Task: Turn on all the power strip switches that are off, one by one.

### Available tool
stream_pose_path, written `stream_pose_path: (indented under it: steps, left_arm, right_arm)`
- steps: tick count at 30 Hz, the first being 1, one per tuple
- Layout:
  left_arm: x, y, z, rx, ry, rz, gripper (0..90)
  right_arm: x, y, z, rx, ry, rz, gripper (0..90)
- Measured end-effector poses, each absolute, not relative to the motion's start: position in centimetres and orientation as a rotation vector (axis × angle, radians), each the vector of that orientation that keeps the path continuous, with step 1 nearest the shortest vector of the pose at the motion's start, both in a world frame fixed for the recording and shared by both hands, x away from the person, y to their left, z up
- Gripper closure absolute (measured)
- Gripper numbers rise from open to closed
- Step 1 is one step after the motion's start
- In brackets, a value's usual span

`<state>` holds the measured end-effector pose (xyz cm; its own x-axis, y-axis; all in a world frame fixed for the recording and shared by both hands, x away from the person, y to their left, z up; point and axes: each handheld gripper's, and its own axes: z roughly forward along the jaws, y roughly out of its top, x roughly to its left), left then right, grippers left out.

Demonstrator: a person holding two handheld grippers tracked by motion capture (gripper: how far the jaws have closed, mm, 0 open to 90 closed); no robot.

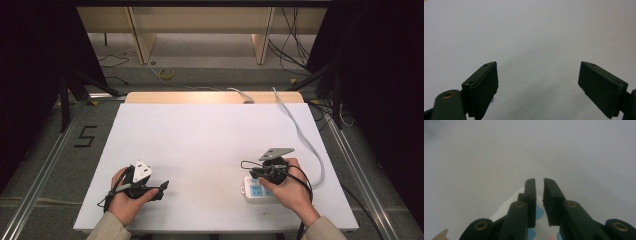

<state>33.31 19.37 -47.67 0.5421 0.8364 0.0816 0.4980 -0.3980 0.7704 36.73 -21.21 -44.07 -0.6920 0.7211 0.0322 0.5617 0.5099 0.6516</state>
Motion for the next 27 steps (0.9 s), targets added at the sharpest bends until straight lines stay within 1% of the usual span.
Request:
stream_pose_path:
  steps: [5,8,12,21,27]
  left_arm:
    - [33.3,19.3,-47.7,2.069,1.074,0.610,16.0]
    - [33.3,19.3,-47.7,2.069,1.073,0.611,16.0]
    - [33.3,19.4,-47.7,2.069,1.075,0.613,16.0]
    - [33.3,19.4,-47.7,2.066,1.077,0.614,16.0]
    - [33.3,19.4,-47.7,2.068,1.077,0.613,16.0]
  right_arm:
    - [36.7,-21.4,-44.1,1.077,2.514,0.964,78.7]
    - [36.7,-21.5,-44.2,1.066,2.512,0.966,75.9]
    - [36.6,-21.7,-44.3,1.068,2.512,0.984,71.0]
    - [36.5,-22.3,-44.8,1.009,2.521,1.045,54.8]
    - [36.4,-22.8,-45.1,0.999,2.513,1.073,48.9]
